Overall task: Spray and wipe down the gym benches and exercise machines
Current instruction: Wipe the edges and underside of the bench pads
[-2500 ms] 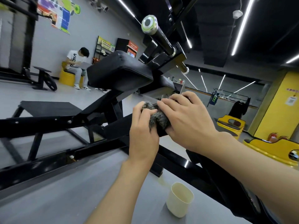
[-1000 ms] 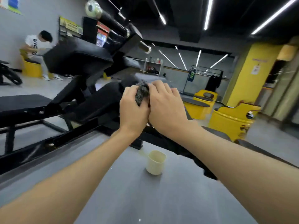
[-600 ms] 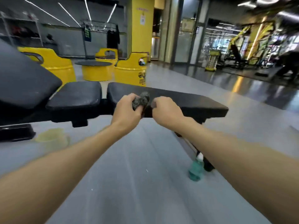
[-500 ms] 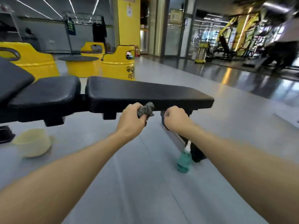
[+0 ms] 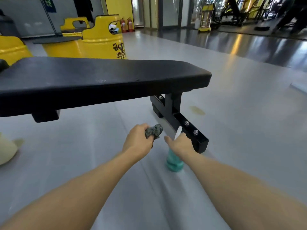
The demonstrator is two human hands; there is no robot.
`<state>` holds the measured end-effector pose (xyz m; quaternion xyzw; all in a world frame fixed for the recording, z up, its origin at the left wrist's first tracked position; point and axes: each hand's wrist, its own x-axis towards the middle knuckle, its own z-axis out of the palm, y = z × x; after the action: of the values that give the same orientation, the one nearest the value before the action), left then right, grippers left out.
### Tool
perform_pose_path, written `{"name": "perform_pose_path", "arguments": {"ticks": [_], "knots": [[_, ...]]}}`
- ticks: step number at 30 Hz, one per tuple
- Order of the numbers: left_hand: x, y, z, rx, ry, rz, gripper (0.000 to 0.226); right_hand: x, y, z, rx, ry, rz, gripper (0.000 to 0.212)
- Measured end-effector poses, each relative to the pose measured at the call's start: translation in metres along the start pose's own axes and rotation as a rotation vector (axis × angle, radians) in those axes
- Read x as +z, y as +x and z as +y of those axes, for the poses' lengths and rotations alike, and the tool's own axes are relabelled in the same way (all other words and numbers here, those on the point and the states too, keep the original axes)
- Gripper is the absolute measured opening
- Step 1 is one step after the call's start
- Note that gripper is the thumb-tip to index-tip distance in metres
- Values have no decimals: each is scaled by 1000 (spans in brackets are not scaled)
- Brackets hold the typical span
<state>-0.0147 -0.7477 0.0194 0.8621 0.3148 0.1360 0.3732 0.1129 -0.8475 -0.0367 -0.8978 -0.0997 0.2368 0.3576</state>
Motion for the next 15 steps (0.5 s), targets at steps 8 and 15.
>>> {"name": "perform_pose_path", "arguments": {"ticks": [8, 15], "knots": [[-2, 6, 39, -205, -64, -134, 16, -36, -20, -11, 75, -90, 1, 31], [-79, 43, 232, -182, -147, -259, 44, -235, -81, -121, 12, -169, -43, 24]]}}
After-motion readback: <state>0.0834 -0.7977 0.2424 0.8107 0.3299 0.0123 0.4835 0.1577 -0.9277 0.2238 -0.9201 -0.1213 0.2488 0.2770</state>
